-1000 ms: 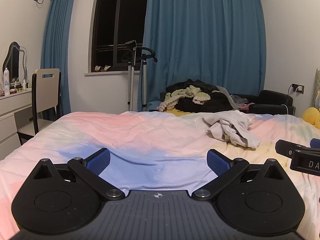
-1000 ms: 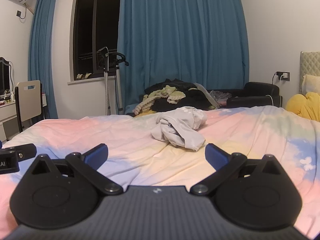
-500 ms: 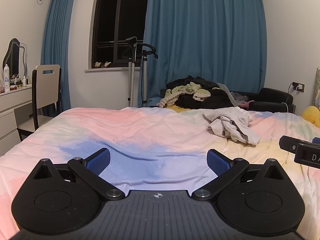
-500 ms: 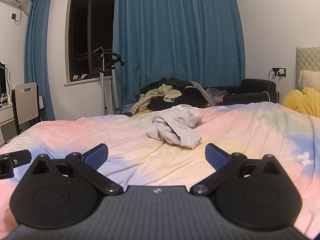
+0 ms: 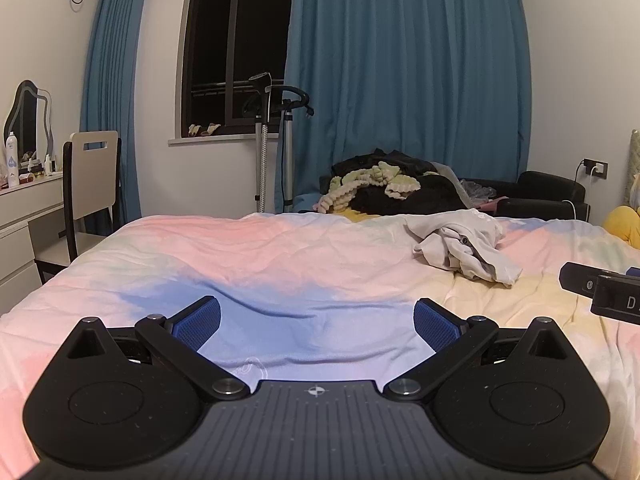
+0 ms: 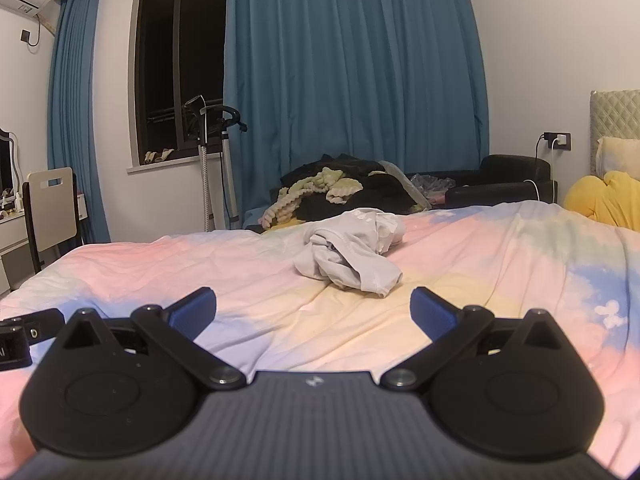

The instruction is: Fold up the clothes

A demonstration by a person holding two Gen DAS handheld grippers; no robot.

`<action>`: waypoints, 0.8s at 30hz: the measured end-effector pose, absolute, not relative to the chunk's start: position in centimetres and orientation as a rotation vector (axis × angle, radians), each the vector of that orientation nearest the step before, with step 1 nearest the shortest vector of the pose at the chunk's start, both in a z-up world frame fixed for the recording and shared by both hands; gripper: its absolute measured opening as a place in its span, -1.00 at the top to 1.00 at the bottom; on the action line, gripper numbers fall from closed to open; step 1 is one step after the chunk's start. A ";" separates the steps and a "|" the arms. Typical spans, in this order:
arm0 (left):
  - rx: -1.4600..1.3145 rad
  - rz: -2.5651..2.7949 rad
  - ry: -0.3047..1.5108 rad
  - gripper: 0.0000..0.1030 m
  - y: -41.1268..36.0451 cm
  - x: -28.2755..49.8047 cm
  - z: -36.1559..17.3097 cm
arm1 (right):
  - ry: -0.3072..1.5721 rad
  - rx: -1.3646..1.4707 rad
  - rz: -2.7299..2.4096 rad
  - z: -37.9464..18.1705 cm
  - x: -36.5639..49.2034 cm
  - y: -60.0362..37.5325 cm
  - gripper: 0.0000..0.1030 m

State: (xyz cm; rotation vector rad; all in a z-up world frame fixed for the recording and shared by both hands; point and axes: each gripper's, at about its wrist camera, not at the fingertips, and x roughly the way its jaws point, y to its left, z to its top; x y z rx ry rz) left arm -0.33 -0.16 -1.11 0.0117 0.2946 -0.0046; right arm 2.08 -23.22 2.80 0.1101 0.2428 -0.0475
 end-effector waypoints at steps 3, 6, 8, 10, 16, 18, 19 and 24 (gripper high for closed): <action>0.010 -0.007 0.298 -1.00 -0.1 -0.4 -1.0 | 0.245 0.108 -0.047 2.7 2.2 -22.7 -1.00; 0.005 -0.008 0.300 -1.00 0.0 -0.4 -0.8 | 0.244 0.112 -0.045 2.7 2.1 -22.9 -1.00; 0.004 -0.010 0.300 -1.00 0.1 -0.4 -0.8 | 0.243 0.113 -0.045 2.7 2.1 -22.9 -1.00; 0.005 -0.012 0.299 -1.00 0.1 -0.5 -0.7 | 0.243 0.116 -0.046 2.8 2.1 -23.2 -1.00; -0.008 -0.010 0.293 -1.00 0.1 -0.6 -0.5 | 0.237 0.129 -0.043 2.8 2.1 -23.1 -1.00; -0.018 -0.013 0.290 -1.00 0.2 -0.6 -0.4 | 0.235 0.138 -0.043 3.0 2.0 -23.2 -1.00; -0.023 -0.015 0.289 -1.00 0.2 -0.5 -0.4 | 0.237 0.144 -0.043 3.0 2.0 -23.4 -1.00; -0.017 -0.042 0.276 -1.00 -0.2 0.0 -0.1 | 0.251 0.183 -0.035 3.1 3.1 -23.9 -1.00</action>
